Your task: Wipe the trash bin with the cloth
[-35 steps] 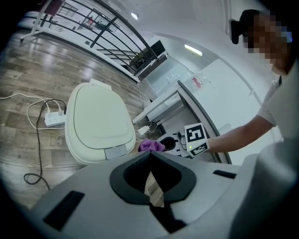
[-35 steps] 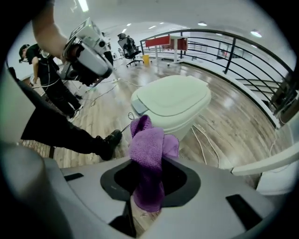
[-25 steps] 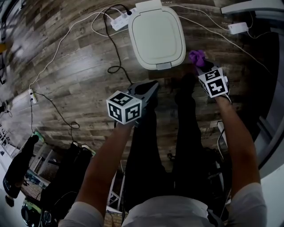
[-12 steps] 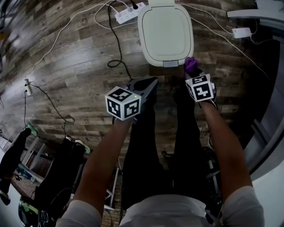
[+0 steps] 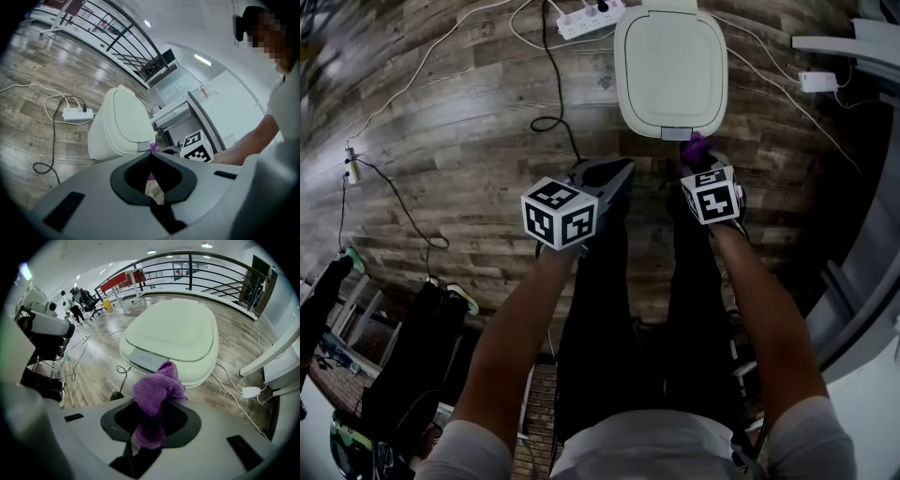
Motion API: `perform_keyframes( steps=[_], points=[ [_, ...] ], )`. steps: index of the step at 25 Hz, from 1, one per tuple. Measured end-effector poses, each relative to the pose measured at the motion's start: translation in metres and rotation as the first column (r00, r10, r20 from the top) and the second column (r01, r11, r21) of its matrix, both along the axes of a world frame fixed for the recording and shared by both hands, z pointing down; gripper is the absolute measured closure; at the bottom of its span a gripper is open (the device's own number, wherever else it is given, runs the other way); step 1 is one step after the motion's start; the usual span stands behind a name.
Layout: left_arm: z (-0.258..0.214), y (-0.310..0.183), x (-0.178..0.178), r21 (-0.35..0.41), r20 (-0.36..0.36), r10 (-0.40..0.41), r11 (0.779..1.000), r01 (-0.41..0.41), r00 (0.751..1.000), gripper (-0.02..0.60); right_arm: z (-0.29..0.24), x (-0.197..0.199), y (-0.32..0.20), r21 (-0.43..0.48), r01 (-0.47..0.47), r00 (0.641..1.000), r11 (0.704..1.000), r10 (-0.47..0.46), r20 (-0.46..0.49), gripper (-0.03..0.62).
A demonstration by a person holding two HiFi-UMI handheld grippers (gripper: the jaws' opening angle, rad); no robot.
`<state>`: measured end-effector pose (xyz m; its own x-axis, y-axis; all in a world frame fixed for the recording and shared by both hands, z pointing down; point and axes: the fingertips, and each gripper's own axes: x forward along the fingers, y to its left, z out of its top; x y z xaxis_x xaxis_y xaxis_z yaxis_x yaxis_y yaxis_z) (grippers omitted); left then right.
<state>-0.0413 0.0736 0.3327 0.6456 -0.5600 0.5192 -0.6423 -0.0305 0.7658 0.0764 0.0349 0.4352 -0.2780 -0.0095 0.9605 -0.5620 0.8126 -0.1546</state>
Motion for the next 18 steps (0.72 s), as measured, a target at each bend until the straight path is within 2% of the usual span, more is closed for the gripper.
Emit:
perform_keyframes(
  steps=[4,6,10,13,18],
  points=[
    [0.001,0.005,-0.012,0.002,0.000,-0.022,1.000,0.022,1.000,0.577,-0.001,-0.030,0.015,-0.028,-0.035,0.999,0.999,0.036,0.033,0.484],
    [0.000,0.010,-0.019,0.000,-0.001,-0.038,0.999,0.038,0.999,0.577,-0.003,-0.050,0.028,-0.045,-0.019,0.998,0.999,0.022,0.055,0.484],
    [-0.001,0.018,-0.040,0.000,0.005,-0.066,0.998,0.066,0.998,0.577,-0.014,-0.104,0.050,-0.061,0.070,0.988,0.996,-0.061,0.141,0.484],
    [-0.004,0.026,-0.060,0.002,0.011,-0.084,0.996,0.084,0.996,0.577,-0.027,-0.141,0.063,-0.069,0.159,0.967,0.985,-0.141,0.214,0.484],
    [-0.005,0.037,-0.084,0.019,0.013,-0.137,0.990,0.137,0.990,0.577,-0.042,-0.176,0.051,-0.006,0.314,0.924,0.949,-0.305,0.230,0.484]
  ],
)
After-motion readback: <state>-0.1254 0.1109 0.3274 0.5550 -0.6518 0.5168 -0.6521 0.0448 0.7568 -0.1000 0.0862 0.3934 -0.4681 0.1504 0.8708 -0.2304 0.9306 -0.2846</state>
